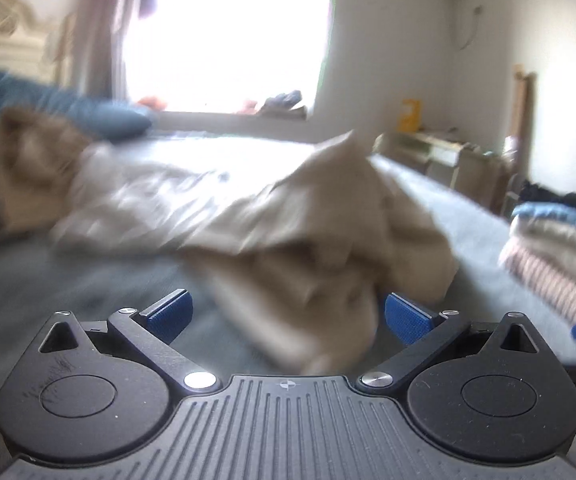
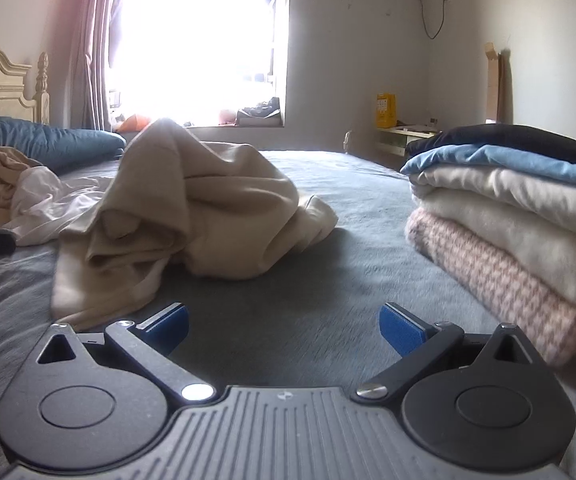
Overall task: Fold clothes
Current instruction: 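Grasp the beige hoodie fabric with the left and right grippers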
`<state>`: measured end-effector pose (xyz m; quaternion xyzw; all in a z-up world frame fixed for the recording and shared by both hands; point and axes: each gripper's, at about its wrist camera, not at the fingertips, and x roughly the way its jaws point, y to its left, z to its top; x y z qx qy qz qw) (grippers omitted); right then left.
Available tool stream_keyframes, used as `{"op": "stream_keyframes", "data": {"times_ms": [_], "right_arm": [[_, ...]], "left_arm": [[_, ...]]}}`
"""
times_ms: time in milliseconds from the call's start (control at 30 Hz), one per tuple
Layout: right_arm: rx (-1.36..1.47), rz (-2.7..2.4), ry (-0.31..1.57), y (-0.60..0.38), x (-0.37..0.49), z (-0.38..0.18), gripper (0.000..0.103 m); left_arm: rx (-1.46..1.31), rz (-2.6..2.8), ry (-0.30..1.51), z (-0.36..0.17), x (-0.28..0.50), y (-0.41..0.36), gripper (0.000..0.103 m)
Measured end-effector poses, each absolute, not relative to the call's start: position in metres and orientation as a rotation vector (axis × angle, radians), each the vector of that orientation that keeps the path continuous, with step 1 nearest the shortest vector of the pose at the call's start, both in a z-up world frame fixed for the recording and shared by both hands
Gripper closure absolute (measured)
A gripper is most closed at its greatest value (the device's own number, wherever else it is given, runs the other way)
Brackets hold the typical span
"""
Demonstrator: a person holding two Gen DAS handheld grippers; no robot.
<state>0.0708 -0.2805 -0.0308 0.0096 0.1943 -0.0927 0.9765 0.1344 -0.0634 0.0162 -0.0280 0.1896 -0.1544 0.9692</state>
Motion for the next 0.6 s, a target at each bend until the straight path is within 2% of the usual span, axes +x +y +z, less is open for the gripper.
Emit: {"op": "stream_keyframes", "data": {"times_ms": [167,333,433,500,600], "right_arm": [[0.058,-0.118,0.404,-0.306,0.123,-0.029,0.000],[0.165,-0.077,0.425,-0.334,0.183,-0.025,0.000],[0.273,-0.033,0.456,-0.349,0.220,-0.029,0.000],[0.325,-0.010,0.492,-0.357,0.242,-0.035,0.001],[0.377,0.020,0.539,-0.366,0.268,-0.044,0.008]], "left_arm": [[0.041,-0.364,0.383,0.029,0.203,-0.115,0.000],[0.074,-0.339,0.435,0.020,0.246,-0.151,0.000],[0.106,-0.292,0.452,0.009,0.256,-0.157,0.011],[0.122,-0.261,0.450,0.004,0.260,-0.156,0.023],[0.103,-0.263,0.433,0.001,0.259,-0.150,0.032]]}}
